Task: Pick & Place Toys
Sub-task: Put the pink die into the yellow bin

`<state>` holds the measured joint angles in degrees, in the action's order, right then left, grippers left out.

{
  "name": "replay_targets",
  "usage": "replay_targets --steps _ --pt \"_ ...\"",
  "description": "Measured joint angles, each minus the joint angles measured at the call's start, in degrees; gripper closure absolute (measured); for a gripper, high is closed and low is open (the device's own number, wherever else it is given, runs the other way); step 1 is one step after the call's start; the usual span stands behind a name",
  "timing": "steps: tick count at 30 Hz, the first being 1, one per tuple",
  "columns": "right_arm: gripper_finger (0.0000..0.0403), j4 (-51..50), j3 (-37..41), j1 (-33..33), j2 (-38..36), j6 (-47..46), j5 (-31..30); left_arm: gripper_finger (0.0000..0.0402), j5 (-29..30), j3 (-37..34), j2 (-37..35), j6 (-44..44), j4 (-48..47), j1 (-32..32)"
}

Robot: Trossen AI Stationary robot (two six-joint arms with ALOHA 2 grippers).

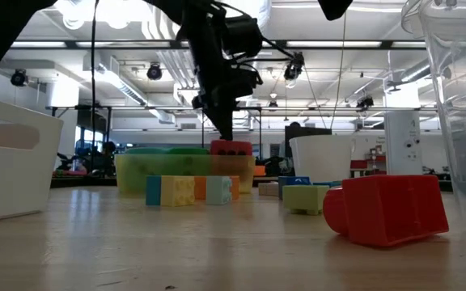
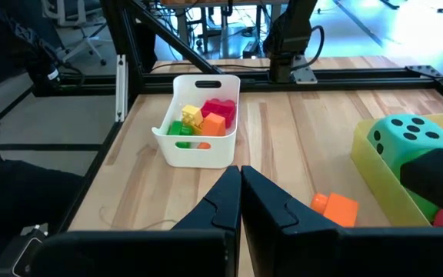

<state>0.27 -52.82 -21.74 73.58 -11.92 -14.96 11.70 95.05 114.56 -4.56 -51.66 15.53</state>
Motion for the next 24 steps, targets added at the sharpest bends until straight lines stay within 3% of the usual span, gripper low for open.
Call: replay_targets --steps 10,24 --pt "0.0394 0.02 0.00 0.02 0.00 0.00 -0.01 0.0401 -1.61 -3.53 -0.19 0.00 2.54 0.55" --pt "0.0394 0.02 0.00 0.07 0.00 0.00 0.00 0.0401 -2.10 -1.00 -2.16 0.04 2.58 0.75"
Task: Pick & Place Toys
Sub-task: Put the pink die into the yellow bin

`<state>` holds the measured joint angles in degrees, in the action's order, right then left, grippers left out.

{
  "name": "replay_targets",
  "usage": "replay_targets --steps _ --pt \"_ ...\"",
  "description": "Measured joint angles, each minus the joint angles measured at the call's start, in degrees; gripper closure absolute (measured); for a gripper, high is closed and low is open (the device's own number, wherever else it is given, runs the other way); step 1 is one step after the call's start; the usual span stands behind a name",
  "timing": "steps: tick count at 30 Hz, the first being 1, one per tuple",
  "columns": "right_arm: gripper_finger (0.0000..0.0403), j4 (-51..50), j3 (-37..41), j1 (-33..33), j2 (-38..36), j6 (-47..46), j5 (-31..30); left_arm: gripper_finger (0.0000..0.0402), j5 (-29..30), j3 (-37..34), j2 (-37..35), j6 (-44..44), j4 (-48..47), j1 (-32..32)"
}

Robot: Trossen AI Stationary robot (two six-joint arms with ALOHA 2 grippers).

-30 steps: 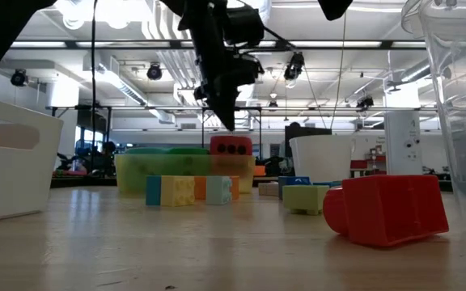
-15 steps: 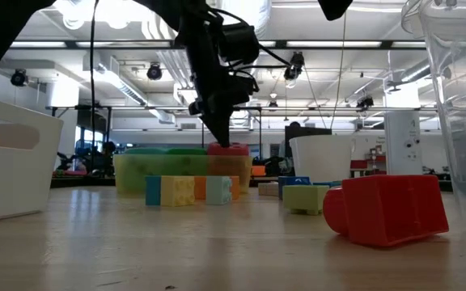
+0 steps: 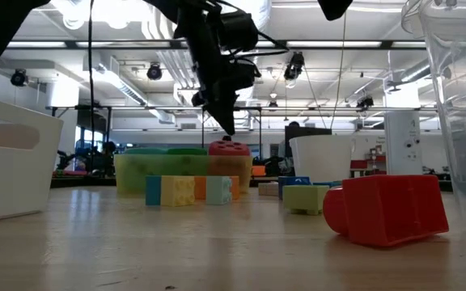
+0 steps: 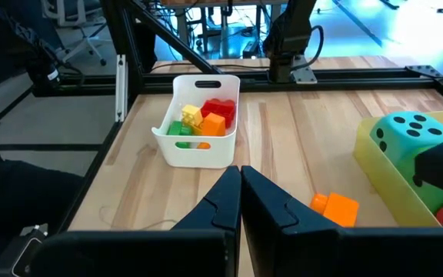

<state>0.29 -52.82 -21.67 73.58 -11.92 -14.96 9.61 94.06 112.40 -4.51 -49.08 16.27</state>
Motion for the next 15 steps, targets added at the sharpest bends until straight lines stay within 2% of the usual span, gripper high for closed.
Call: replay_targets --steps 8,15 --pt "0.0394 -0.02 0.00 -0.02 0.00 -0.02 -0.02 0.0401 2.27 0.05 0.39 0.07 1.90 1.70" --pt "0.0394 -0.02 -0.02 -0.02 0.00 0.00 0.00 0.0401 2.84 -2.65 0.70 -0.26 3.24 2.81"
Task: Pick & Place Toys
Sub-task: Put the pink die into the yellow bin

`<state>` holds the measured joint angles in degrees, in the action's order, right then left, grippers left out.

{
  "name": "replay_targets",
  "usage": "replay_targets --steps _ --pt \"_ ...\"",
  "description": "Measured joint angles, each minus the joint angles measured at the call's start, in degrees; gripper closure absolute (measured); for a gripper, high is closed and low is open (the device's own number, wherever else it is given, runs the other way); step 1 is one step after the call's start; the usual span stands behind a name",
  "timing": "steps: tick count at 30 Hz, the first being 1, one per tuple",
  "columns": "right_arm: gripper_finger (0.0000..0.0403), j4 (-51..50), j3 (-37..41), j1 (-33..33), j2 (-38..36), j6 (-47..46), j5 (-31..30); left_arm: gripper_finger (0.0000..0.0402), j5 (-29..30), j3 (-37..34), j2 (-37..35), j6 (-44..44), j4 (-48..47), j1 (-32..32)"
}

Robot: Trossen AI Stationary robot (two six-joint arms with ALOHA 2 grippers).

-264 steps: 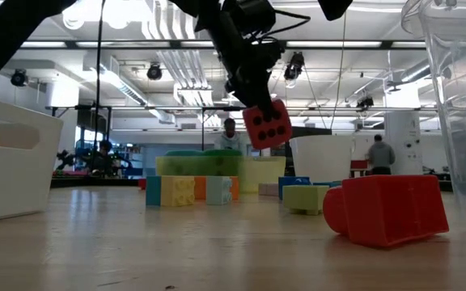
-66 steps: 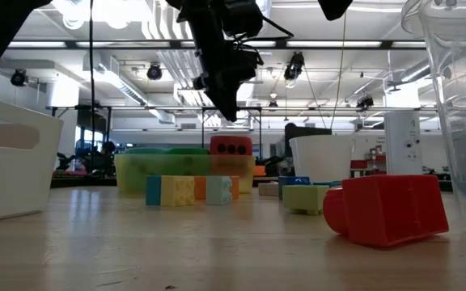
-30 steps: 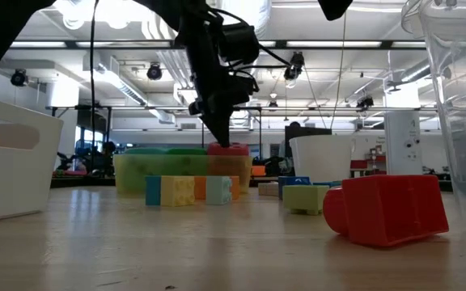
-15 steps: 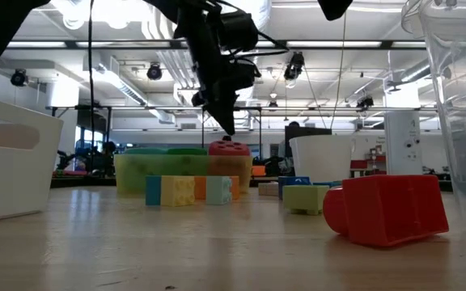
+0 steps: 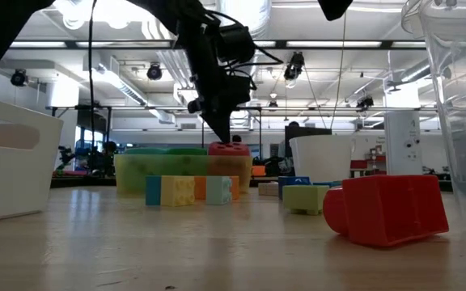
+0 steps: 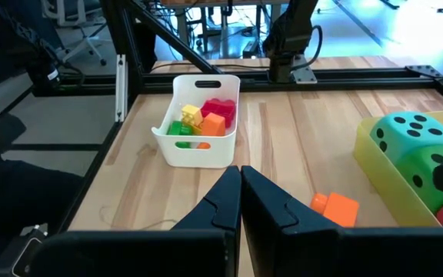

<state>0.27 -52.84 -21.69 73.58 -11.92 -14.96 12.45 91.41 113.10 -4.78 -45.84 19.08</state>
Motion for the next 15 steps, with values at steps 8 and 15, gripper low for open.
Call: replay_targets --steps 8,15 --pt "0.0394 0.02 0.02 0.00 0.00 -0.01 0.00 0.0401 0.61 -4.08 -0.11 0.00 4.08 0.68" --pt "0.0394 0.00 0.02 -0.04 0.00 -0.01 0.00 0.0401 -1.44 -4.36 -0.11 0.18 3.98 0.73"
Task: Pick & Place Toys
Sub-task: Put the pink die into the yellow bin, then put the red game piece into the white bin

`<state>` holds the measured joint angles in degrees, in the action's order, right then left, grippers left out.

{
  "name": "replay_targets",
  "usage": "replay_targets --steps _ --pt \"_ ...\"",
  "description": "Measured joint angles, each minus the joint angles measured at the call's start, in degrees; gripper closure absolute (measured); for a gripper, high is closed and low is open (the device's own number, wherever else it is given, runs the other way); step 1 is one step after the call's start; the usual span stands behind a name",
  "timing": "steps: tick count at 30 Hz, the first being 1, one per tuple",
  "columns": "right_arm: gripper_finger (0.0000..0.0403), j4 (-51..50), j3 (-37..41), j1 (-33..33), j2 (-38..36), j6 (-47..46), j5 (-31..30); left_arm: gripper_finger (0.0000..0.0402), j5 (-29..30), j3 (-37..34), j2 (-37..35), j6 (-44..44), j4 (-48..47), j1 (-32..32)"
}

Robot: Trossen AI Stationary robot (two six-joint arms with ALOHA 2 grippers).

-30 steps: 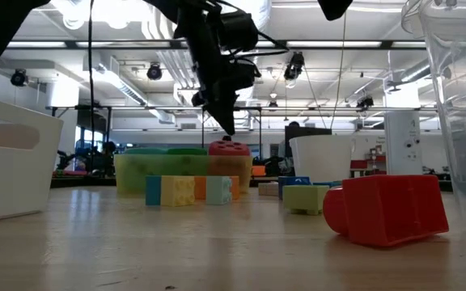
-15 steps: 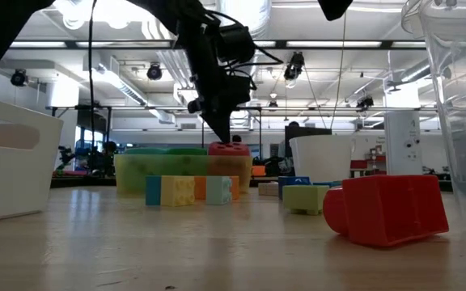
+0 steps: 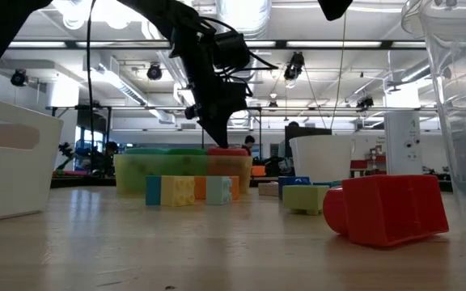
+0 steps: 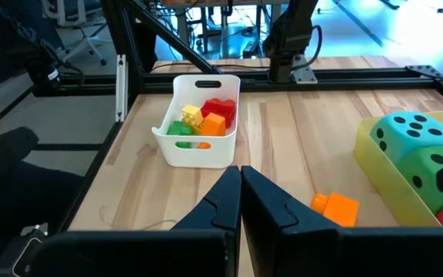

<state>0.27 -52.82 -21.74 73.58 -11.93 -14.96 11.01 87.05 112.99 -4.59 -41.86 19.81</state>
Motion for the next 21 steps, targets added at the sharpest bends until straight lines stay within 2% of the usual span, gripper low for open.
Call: replay_targets --steps 9,21 --pt "0.0394 0.04 -0.01 0.00 0.01 -0.01 0.00 0.0400 0.69 0.93 -0.86 -0.81 -1.49 -0.07" --pt "0.0394 -0.03 -0.01 0.02 0.01 0.01 0.00 0.0400 -6.59 6.08 -4.22 -2.94 -5.19 -0.72"
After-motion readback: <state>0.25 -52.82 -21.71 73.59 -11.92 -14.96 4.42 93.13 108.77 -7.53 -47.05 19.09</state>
